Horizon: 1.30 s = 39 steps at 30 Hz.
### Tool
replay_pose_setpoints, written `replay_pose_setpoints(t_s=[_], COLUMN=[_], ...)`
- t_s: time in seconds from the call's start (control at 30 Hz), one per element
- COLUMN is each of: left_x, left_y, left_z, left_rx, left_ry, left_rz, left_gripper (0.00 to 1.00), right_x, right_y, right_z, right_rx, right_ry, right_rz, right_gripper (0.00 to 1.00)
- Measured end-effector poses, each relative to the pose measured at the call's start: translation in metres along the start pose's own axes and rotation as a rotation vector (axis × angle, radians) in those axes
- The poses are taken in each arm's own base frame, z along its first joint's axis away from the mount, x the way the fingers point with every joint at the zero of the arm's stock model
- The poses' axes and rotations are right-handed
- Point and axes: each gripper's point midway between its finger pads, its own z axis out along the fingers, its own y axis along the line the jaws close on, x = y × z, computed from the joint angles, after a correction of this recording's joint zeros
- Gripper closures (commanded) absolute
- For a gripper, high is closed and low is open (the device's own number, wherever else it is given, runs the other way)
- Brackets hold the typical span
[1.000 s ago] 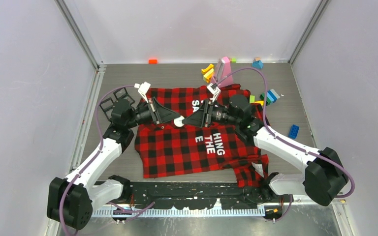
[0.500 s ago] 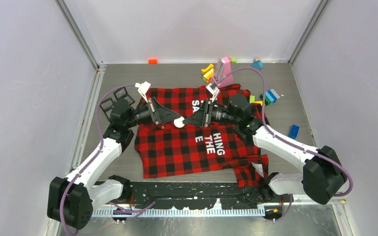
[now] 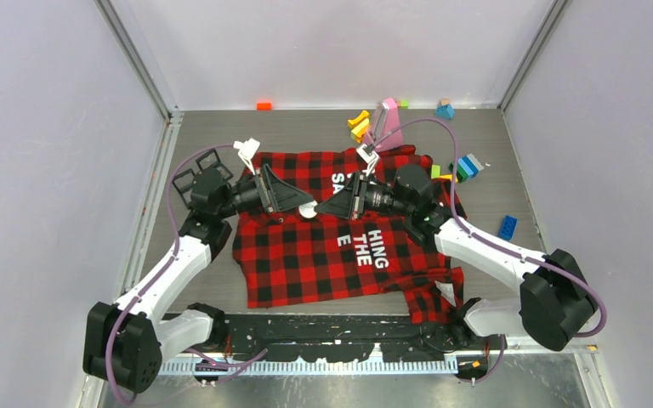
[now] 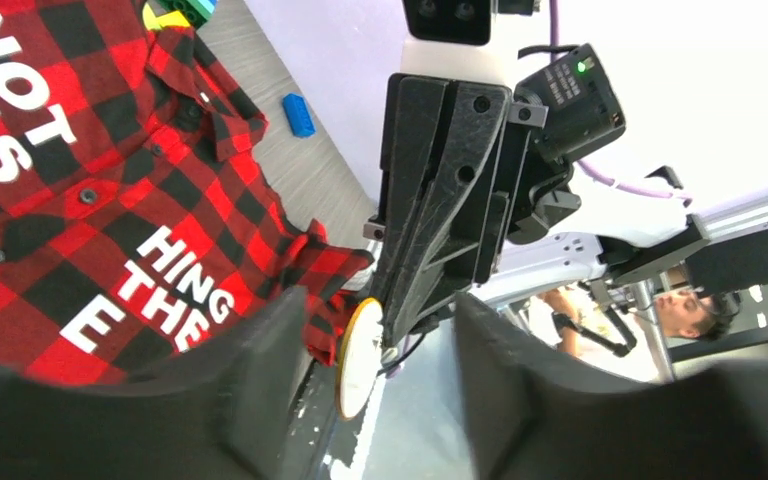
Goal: Pin the brooch onto the clothing
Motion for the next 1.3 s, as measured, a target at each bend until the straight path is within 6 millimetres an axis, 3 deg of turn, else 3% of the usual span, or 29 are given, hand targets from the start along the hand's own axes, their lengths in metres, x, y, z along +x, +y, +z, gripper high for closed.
replay_pose_setpoints(t_s=[0.1, 0.27, 0.37, 0.53, 0.7, 1.03, 1.3], left_x=[-0.001, -0.007, -0.007, -0.005, -0.005, -0.017, -0.018], left_y=[-0.001, 0.002, 0.004, 0.007, -0.007, -0.014, -0.003], left_z=[0.001, 0.002, -0.001, 0.002, 0.01, 0.019, 0.028], left_rx=[0.001, -0.034, -0.05, -0.063, -0.014, 0.031, 0.021], left_ry=[-0.001, -0.066, -0.118, -0.158, -0.172, -0.235, -0.245], left_rz=[-0.004, -0.015, -0.031, -0.09, -0.109, -0.133, -0.17], left_gripper=[0.09, 0.04, 0.1, 0.31, 0.46, 0.55, 0.64], right_x=[-0.001, -0.003, -0.014, -0.039, -0.054, -0.062, -0.062], right_y=[-0.004, -0.021, -0.021, -0.007, 0.005, 0.012, 0.013], right_z=[-0.001, -0.009, -0.013, -0.019, -0.025, -0.029, -0.03], right_rx=[0.012, 0.079, 0.095, 0.079, 0.064, 0.051, 0.045], right_ry=[-0.038, -0.127, -0.199, -0.318, -0.387, -0.427, -0.431], right_rz=[-0.007, -0.006, -0.025, -0.075, -0.101, -0.115, -0.108], right_gripper=[0.99, 0.99, 0.99, 0.99, 0.99, 0.99, 0.99])
